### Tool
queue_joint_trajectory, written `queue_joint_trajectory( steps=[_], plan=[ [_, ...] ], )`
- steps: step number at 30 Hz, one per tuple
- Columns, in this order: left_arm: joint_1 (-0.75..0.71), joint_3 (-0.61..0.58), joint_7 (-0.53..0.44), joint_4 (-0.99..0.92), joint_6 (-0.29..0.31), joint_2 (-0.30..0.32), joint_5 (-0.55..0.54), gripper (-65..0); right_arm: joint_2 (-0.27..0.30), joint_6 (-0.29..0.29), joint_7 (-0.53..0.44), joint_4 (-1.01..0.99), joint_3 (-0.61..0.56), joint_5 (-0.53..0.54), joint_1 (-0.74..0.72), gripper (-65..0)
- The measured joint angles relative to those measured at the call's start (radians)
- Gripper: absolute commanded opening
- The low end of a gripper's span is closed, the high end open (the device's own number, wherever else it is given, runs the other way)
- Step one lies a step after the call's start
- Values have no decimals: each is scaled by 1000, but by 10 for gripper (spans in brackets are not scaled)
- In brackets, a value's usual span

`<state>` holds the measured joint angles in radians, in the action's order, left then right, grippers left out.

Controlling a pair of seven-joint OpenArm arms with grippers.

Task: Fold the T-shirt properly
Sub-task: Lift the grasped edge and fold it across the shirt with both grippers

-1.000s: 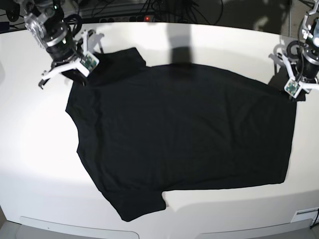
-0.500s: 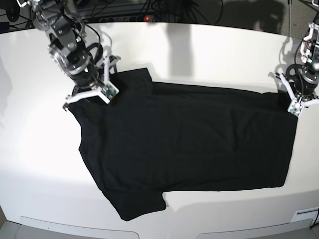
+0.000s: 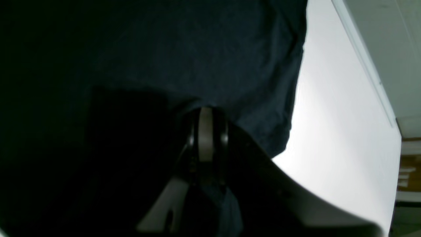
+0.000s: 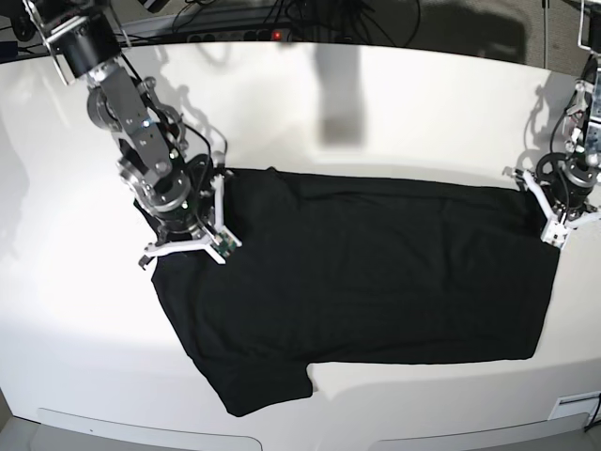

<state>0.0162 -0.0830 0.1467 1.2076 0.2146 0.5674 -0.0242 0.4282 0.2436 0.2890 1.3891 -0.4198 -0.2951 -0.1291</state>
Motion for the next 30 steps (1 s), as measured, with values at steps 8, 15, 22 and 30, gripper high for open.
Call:
queue_joint_trajectory(
  steps=[8, 15, 22, 30],
  plan=[
    [70, 0, 23, -26, 0, 3, 34, -650, -22, -2, 0, -41, 0, -13, -27, -650],
    [70, 0, 25, -36, -1, 3, 57, -650, -27, -3, 24, -41, 0, -23, -31, -650],
    [69, 0, 26, -36, -1, 3, 60, -458, -43, -46, 45, -41, 63, -65, -32, -620],
    [79, 0, 131, -36, -25, 14, 20, -439, -92, -53, 140, 93, 191, 46, -39, -424]
  ],
)
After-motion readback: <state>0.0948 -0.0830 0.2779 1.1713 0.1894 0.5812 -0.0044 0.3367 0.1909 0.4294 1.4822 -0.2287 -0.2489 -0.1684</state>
